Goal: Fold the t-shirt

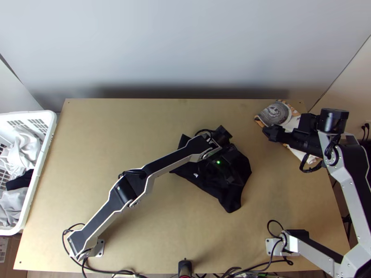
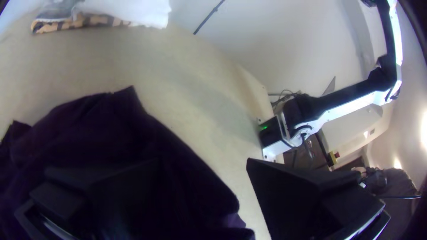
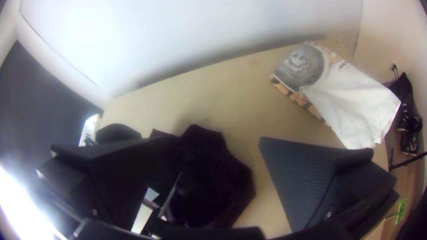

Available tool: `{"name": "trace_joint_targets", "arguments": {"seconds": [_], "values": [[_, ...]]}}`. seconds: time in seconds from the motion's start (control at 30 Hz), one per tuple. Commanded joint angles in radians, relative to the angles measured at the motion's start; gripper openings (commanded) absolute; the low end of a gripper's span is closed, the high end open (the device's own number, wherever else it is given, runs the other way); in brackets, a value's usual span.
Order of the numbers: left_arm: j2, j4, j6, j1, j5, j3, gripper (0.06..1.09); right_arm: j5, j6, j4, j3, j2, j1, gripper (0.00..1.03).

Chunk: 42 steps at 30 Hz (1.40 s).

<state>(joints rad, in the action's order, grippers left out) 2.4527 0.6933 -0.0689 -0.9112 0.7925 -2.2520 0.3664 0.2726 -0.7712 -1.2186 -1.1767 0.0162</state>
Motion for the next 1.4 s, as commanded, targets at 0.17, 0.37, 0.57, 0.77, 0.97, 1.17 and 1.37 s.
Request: {"name": "trace_joint_targets", "arguments": {"seconds": [0.17,0.37,0.57,0.77,0.97,1.17,1.37], "values": [[-0.262,-0.008,0.089,0.069,-0.004,-0.012,1.04,0.002,0.017,0.039,0.034,-0.011,0.041,0.98],[-0.287,0.229,-0.117,0.219,-0.081,0.034,1.04,0.032,0.079,-0.008,0.034,-0.063,0.214,0.98],[-0.302,0.328,-0.35,0.336,-0.312,0.267,1.04,0.217,0.255,-0.089,0.034,-0.159,0.376,0.98],[-0.317,0.213,-0.368,0.387,-0.354,0.434,1.04,0.269,0.307,-0.077,0.016,-0.29,0.479,0.98],[-0.317,0.16,-0.365,0.383,-0.384,0.454,1.04,0.371,0.355,-0.076,0.021,-0.408,0.441,0.98],[-0.311,0.129,-0.361,0.38,-0.4,0.45,1.04,0.424,0.366,-0.076,0.114,-0.488,0.401,0.98],[-0.319,0.127,-0.359,0.379,-0.401,0.45,1.04,0.428,0.356,-0.103,0.176,-0.575,0.32,0.98]]}}
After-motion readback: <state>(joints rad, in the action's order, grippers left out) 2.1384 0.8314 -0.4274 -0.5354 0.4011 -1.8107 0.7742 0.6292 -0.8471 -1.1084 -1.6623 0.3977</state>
